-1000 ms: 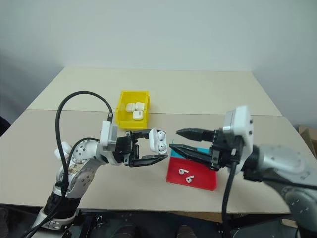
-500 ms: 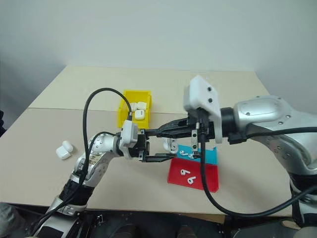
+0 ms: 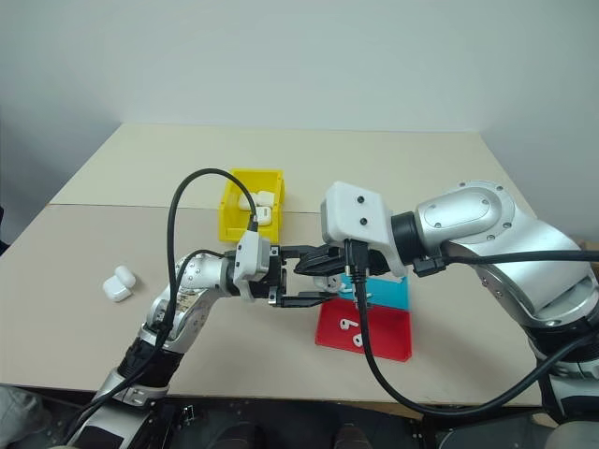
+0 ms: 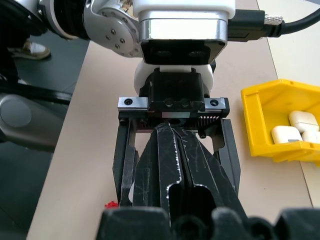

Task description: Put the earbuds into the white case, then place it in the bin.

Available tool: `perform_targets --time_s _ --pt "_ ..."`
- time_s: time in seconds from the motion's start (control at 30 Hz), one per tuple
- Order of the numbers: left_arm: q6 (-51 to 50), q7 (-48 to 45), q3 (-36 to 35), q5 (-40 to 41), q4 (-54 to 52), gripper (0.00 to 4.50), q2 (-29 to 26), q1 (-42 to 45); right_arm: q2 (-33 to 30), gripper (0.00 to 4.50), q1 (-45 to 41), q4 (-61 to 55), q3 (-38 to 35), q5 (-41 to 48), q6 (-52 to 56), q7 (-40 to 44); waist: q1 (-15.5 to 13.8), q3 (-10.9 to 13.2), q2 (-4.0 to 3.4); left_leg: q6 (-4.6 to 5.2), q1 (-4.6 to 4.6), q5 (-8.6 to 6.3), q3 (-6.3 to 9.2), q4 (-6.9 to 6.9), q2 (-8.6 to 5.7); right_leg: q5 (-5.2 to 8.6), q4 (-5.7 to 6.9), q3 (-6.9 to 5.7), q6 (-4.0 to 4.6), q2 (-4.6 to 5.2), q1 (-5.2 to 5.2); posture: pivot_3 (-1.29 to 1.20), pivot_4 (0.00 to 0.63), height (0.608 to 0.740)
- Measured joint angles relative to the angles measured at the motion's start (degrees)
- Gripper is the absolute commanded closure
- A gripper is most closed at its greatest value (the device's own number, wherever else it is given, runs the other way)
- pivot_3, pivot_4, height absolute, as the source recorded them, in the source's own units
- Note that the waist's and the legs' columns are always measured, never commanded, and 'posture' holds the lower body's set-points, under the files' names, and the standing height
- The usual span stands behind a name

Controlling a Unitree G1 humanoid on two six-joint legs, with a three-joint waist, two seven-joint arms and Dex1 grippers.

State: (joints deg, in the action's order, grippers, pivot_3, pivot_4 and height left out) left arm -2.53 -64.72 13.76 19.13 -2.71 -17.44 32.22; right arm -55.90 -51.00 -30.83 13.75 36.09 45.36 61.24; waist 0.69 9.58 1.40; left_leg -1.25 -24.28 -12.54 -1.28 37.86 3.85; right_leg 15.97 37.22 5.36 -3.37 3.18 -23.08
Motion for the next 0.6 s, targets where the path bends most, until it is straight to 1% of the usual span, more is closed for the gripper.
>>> perform_targets --time_s 0.13,0.3,0.4,0.5,0.6 --pt "0.2 0.0 -0.2 0.1 0.0 1.72 -0.2 -0.9 -2.6 4.47 0.6 0.5 0.0 -3.0 -1.2 2.3 0.0 0.0 0.0 0.0 0.0 0.0 0.0 0.0 0.0 0.0 0.0 -0.01 0.0 0.0 0.01 0.0 0.15 0.74" --pt "0.9 0.0 -0.5 0.5 -0.1 1.72 -0.2 -0.9 -2.6 4.47 1.1 2.3 -2.1 -3.3 -1.4 3.4 0.0 0.0 -0.01 0.0 0.01 0.0 -0.01 0.01 -0.01 -0.01 0.01 0.0 -0.01 0.01 0.01 0.0 0.15 0.74" --pt "1.1 0.1 -0.9 1.0 -0.1 1.72 -0.2 -0.9 -0.5 4.47 0.3 3.8 -5.7 -1.3 -1.3 3.0 0.1 0.0 -0.01 0.0 0.02 0.0 -0.02 0.01 0.0 -0.02 0.04 0.03 0.0 0.01 0.0 0.0 0.15 0.74" --pt "1.1 0.7 -1.5 1.3 -0.6 1.72 -0.2 -1.1 0.1 4.47 -0.1 4.7 -10.8 0.6 -1.3 2.1 0.0 0.0 -0.01 0.0 0.01 0.0 -0.01 0.01 -0.01 -0.02 0.02 0.0 -0.01 0.01 0.01 0.0 0.15 0.74" --pt "0.7 3.1 -3.1 1.5 -2.2 1.72 -0.2 -1.3 0.7 4.47 0.5 5.1 -15.7 1.5 -1.2 -0.6 0.0 0.0 -0.01 0.0 0.0 0.0 -0.01 0.01 -0.01 -0.02 0.02 0.0 -0.01 0.02 0.02 0.0 0.15 0.74"
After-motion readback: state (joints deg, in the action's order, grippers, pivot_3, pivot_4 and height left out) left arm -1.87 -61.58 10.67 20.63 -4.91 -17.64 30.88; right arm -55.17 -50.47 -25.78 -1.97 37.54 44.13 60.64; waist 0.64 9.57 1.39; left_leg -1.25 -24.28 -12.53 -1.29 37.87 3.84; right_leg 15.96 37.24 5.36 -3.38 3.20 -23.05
